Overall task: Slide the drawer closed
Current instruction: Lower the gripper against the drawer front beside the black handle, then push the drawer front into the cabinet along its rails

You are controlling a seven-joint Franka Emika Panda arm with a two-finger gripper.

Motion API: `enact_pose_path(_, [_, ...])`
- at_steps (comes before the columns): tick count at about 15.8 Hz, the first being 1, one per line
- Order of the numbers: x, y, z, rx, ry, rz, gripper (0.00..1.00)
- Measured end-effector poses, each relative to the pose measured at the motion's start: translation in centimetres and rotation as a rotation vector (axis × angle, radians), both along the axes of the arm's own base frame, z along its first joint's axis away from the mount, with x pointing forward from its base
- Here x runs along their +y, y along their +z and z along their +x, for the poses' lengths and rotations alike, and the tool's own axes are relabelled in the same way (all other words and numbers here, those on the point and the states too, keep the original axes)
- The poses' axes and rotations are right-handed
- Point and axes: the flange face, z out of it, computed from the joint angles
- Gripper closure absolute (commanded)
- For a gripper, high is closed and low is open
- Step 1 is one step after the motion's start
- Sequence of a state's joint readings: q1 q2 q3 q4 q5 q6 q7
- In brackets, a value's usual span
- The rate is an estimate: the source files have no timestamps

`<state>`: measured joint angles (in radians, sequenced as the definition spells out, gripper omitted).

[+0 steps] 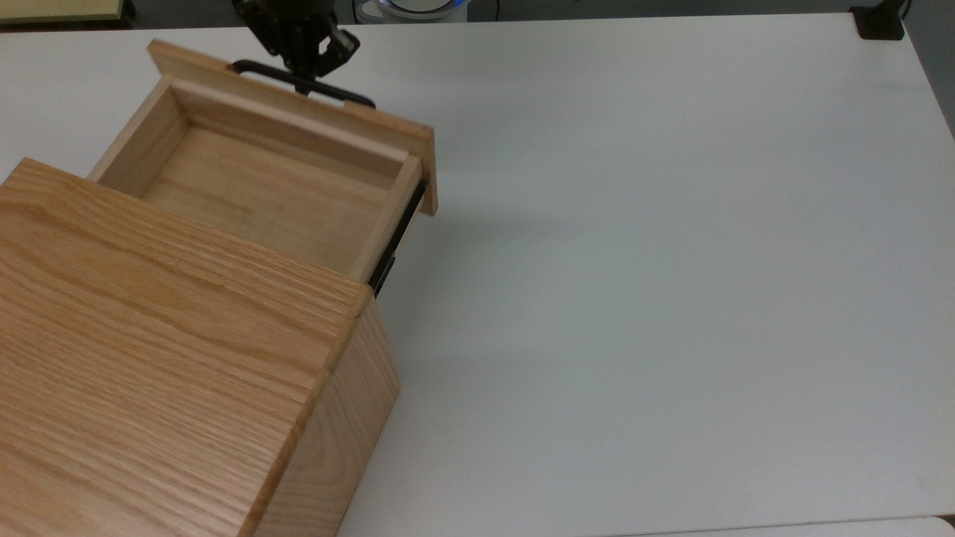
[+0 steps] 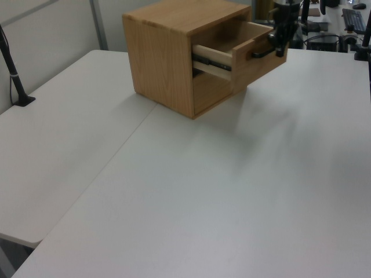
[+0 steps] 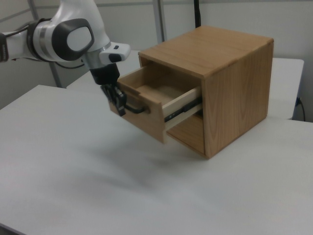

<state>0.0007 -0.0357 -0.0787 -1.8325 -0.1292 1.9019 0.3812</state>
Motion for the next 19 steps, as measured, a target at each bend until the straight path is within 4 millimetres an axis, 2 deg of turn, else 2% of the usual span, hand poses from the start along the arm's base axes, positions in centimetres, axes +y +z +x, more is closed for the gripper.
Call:
enact_pose_path(4, [-1.1, 1.0, 3.0, -0.162, -0.091, -0.012, 1.00])
enact_pose_path(6, [-1.6, 1.1, 5.1, -0.198, -0.141, -0.043, 1.00])
enact_pose_path(9, [-2.8, 0.3, 8.9, -0.236, -0.214, -0.061, 1.00])
enact_pose_path(12, [-3.9, -0.7, 11.8, -0.288, -0.253, -0.060, 1.00])
enact_pose_path(16, [-4.3, -1.3, 12.8, -0.340, -0.338, -0.051, 0.97])
enact_pose_path(18, [-4.5, -1.3, 12.8, -0.343, -0.333, -0.064, 0.88])
enact_pose_path(19, [-4.6, -1.2, 12.7, -0.338, -0.315, -0.072, 0.67])
